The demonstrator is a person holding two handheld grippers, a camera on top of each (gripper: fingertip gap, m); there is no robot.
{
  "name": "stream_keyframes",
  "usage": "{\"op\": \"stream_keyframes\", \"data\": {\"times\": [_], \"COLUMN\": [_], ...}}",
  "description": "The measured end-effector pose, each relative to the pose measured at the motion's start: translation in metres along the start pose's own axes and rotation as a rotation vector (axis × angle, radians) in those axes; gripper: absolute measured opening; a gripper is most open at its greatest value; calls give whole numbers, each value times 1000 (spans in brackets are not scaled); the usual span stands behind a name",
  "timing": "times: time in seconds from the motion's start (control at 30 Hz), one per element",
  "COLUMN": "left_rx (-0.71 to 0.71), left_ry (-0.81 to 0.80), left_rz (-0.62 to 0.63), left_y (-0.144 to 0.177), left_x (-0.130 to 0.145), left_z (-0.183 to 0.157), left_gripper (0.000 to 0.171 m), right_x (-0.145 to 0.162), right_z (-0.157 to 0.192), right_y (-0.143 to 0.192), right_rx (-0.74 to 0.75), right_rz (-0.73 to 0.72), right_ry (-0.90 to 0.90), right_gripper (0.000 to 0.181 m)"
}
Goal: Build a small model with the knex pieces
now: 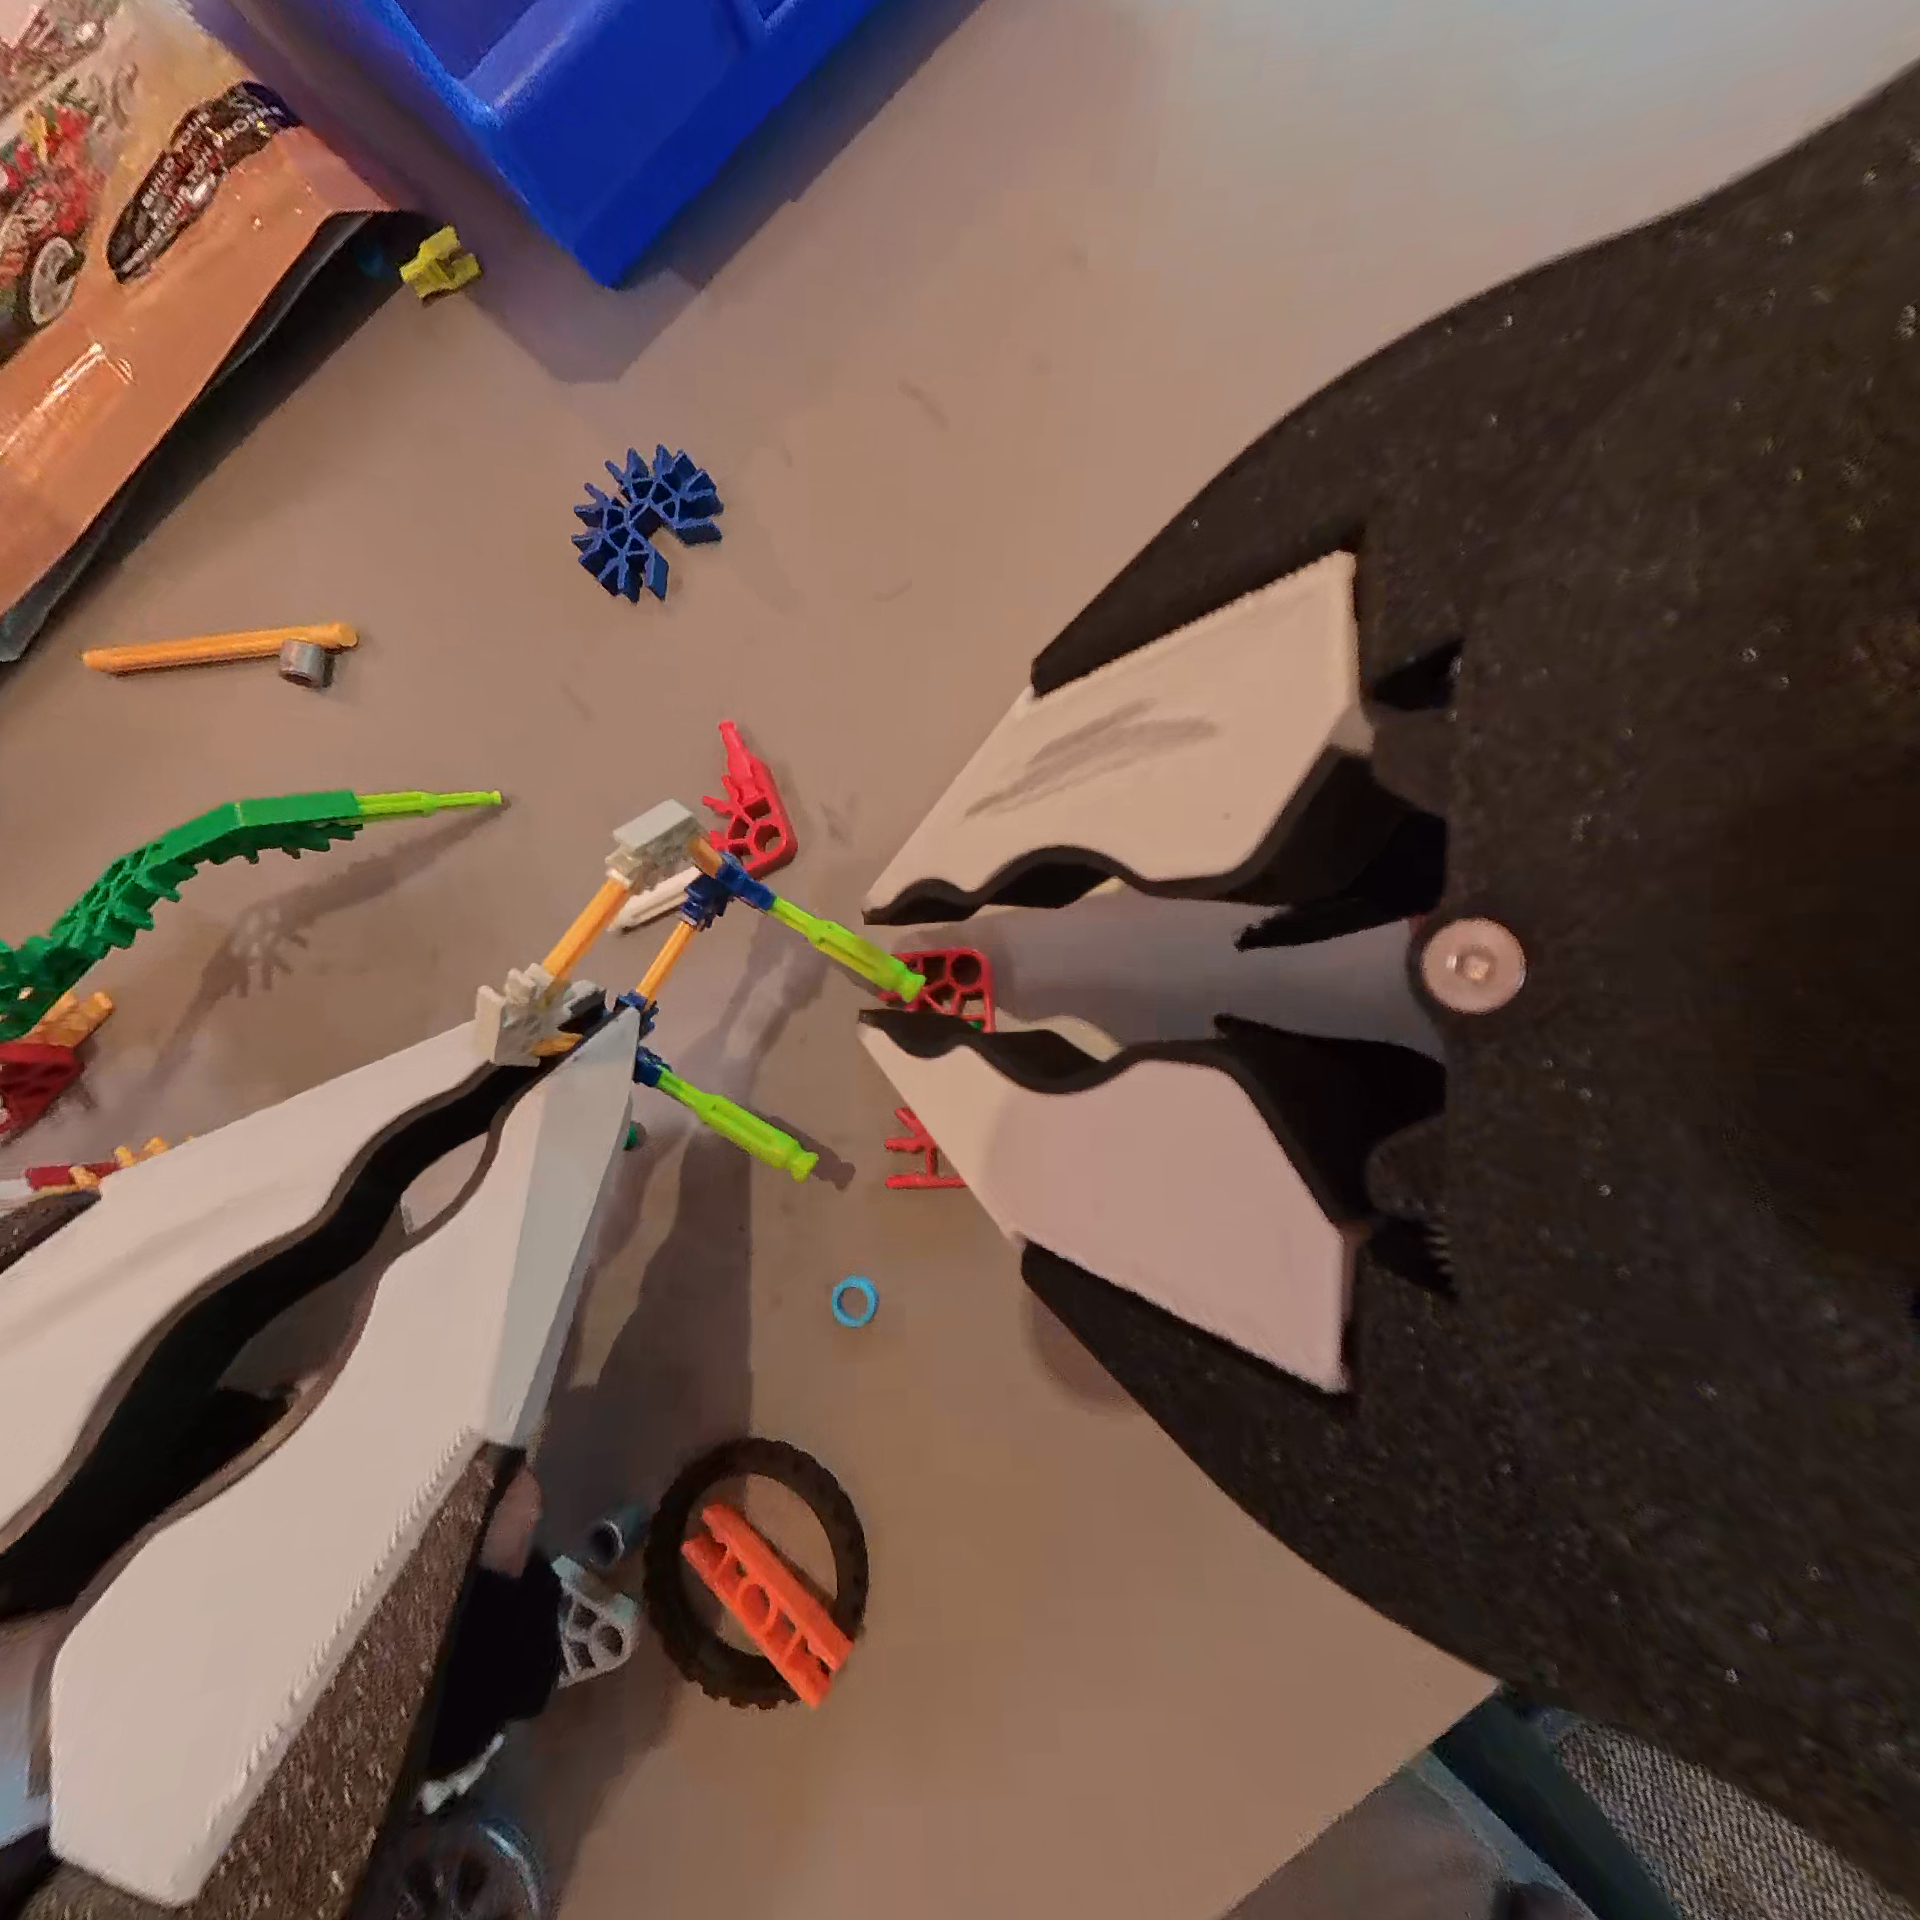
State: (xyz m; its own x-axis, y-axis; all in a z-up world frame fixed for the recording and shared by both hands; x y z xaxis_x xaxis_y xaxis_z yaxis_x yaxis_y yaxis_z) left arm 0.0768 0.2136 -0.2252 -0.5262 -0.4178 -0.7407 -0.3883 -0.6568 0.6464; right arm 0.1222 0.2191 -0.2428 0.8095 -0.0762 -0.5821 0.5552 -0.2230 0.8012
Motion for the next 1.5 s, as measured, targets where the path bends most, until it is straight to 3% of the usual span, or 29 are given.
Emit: {"op": "stream_keyframes", "data": {"times": [0.27, 0.67, 0.93, 1.13, 1.5], "left_rx": [63, 161, 148, 129, 96], "left_ry": [33, -50, -70, -67, -64], "left_rz": [-2, 51, 56, 65, 71], "left_y": [2, 3, 2, 3, 6], "left_x": [2, 13, 13, 13, 12], "left_z": [-5, -18, -19, -17, -16], "left_gripper": [3, 5, 4, 3, 3], "right_x": [-1, 3, 1, 4, 2], "right_z": [-5, -1, -3, -6, -2], "right_y": [-6, -13, -5, -1, -7], "right_rx": [-15, -60, -93, -91, -81], "right_rz": [11, 67, 44, 48, 76], "right_ry": [-5, 80, 57, 64, 111], "right_gripper": [5, 5, 11, 1, 0]}}
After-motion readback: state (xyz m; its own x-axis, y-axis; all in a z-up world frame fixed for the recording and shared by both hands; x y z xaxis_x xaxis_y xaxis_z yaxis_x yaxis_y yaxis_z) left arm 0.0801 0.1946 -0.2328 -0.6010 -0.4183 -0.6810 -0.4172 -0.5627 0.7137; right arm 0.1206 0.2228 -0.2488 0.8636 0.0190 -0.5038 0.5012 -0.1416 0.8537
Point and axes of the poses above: each gripper's, where its closed fingertips meet, y back along the fingers, x out of its underside, z = x × y across the jaws, the point moved 1 cm from there along y, back along the fingers, and after that the axes turned 9 degrees about z, right-handed, at the moved point
